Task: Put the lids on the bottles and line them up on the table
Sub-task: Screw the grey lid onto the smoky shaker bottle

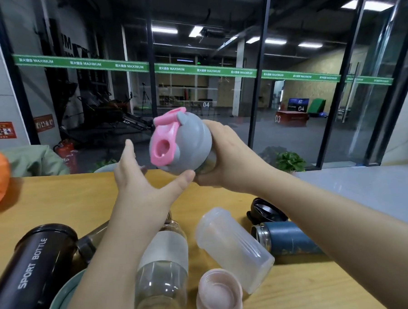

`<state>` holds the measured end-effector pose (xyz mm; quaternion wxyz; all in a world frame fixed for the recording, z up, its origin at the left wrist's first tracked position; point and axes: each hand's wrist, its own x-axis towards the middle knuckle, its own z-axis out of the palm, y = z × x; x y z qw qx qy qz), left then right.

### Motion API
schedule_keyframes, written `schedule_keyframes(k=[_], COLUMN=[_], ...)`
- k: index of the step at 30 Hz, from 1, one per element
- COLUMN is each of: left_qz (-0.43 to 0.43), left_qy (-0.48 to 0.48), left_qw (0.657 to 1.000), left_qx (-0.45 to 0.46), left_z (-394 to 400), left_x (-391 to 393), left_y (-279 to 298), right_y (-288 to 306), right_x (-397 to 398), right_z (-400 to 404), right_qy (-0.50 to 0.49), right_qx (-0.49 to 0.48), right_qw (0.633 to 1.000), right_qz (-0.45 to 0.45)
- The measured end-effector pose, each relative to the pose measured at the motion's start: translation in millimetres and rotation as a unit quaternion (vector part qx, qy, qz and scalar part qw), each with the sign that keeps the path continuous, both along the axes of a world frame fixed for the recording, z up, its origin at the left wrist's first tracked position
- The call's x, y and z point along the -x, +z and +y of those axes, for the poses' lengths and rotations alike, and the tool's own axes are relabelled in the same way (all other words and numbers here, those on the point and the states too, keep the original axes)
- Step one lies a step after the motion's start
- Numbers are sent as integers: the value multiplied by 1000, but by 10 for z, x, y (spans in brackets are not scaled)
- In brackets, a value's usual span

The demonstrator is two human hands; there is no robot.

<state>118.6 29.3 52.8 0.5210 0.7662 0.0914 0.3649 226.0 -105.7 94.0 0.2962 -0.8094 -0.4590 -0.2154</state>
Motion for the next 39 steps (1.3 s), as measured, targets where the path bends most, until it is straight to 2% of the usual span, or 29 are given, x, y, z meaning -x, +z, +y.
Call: schedule_keyframes(k=[3, 7, 11, 20, 39], left_qz=[94, 196, 259, 297, 375], left_qy=[25, 65, 45, 7, -26], left_qw=[995, 976, 961, 949, 910], left_qx=[-16, -68, -86, -109, -176], left_z=[113, 228, 303, 324, 358], left_x=[-9, -3, -10, -37, -68], left_y=[-45, -123, -170, -230, -336], right_y=[-149, -322, -491, -768, -883], right_x=[-335, -679, -910, -1144, -1139], right_z=[-9, -66, -183, -195, -38], right_qy=[-37, -66, -102, -182, -207], right_qx=[-57, -150, -193, -187, -176], right_qw=[997, 975, 953, 927, 911], right_qz=[29, 149, 211, 269, 311])
